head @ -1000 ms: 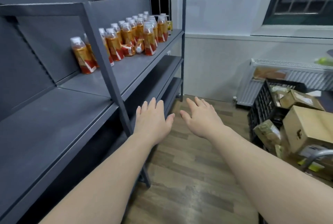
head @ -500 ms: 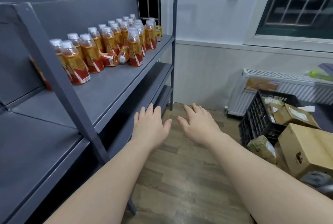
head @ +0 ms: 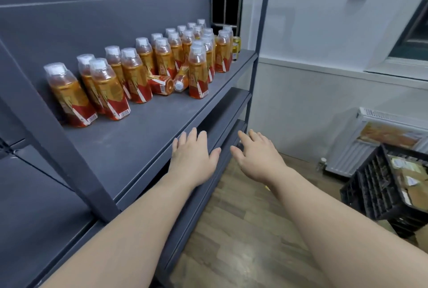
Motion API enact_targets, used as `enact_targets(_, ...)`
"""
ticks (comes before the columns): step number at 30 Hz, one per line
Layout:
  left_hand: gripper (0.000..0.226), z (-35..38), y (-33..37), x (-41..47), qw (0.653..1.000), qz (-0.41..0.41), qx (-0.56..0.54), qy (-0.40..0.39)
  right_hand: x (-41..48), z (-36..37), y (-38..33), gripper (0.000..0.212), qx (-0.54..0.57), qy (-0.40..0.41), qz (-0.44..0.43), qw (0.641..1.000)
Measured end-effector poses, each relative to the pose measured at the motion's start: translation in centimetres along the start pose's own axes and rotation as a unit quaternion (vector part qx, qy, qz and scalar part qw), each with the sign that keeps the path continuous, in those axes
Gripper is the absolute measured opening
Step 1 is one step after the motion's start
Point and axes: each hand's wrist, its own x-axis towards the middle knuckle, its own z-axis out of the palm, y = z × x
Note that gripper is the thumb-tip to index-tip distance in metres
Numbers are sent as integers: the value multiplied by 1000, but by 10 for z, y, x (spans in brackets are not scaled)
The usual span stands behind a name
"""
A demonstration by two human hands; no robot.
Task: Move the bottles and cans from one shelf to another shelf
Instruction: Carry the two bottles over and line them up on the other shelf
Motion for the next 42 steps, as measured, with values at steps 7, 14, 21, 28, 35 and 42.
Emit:
enact_targets(7,65,-4,-2,48,994,-100,28,22,80,-7,0,64,4,-31,-96,995)
enact_targets(14,66,-13,-18,64,977,-206,42,44,136,-4,-23,65,5,-61,-200,978)
enact_targets(21,70,-26,-55,82,955,-288,38,55,184,11,-73,66,-4,-83,-281,956)
enact_targets(28,70,-38,-105,106,939,-329,12,103,229,17,-123,65,-9,-103,-316,943)
enact_targets(35,64,-47,-139,127,927,-342,8,154,271,20,-164,65,4,-81,-344,935)
enact_targets(42,59,-45,-158,153,892,-385,-39,232,317,33,-184,77,136,-80,-328,931)
